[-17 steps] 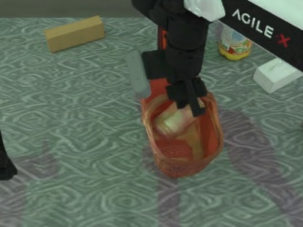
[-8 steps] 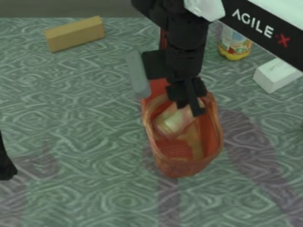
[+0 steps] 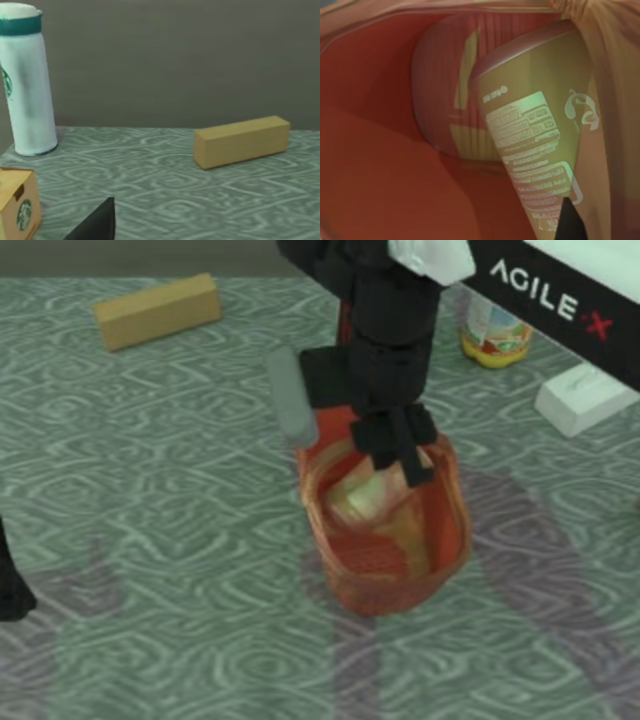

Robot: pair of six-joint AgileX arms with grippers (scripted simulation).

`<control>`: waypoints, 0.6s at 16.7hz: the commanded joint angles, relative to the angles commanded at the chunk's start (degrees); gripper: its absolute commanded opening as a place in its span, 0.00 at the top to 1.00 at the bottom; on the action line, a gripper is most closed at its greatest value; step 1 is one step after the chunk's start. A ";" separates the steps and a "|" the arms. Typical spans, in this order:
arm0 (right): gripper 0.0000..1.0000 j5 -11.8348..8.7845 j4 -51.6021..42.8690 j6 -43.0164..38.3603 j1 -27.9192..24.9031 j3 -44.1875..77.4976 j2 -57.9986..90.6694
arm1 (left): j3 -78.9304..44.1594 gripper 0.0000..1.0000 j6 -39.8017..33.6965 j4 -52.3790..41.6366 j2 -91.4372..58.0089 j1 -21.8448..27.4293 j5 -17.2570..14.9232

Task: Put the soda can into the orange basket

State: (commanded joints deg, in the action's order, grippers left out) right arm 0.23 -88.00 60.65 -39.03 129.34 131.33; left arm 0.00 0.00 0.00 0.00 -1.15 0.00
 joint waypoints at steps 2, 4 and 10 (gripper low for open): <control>1.00 0.00 0.00 0.00 0.00 0.00 0.00 | 0.00 0.00 0.00 0.00 0.00 0.00 0.00; 1.00 0.00 0.00 0.00 0.00 0.00 0.00 | 0.00 0.00 0.00 0.00 0.00 0.00 0.00; 1.00 -0.01 -2.36 0.42 0.33 2.46 0.56 | 0.00 0.00 0.00 0.00 0.00 0.00 0.00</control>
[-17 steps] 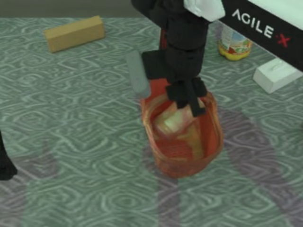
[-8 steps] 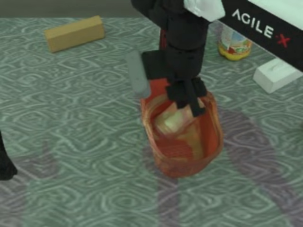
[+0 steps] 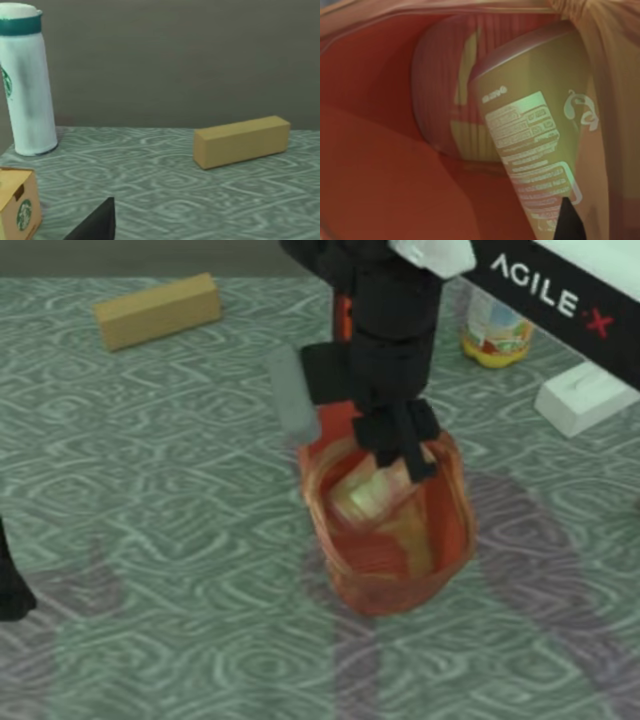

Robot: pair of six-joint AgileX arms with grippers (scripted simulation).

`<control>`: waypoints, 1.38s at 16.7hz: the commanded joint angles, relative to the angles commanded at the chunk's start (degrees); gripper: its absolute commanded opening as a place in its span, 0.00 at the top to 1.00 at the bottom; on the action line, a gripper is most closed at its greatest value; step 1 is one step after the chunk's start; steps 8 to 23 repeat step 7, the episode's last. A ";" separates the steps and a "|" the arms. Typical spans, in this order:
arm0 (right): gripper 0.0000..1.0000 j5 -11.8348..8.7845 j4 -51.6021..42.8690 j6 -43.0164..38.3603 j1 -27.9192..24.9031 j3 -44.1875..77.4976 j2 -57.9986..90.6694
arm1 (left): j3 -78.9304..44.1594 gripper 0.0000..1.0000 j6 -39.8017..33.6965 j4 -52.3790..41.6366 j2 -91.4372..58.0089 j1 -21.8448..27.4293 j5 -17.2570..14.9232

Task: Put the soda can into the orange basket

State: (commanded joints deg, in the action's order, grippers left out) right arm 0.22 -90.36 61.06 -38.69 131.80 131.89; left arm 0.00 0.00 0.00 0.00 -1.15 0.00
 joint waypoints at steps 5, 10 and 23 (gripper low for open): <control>1.00 0.04 -9.41 1.48 1.03 10.93 1.07 | 0.00 0.00 0.00 0.00 0.00 0.00 0.00; 1.00 0.04 -10.77 1.65 1.28 12.32 1.11 | 0.00 0.00 0.00 0.00 0.00 0.00 0.00; 1.00 0.04 -10.77 1.65 1.28 12.32 1.11 | 0.00 0.00 0.00 0.00 0.00 0.00 0.00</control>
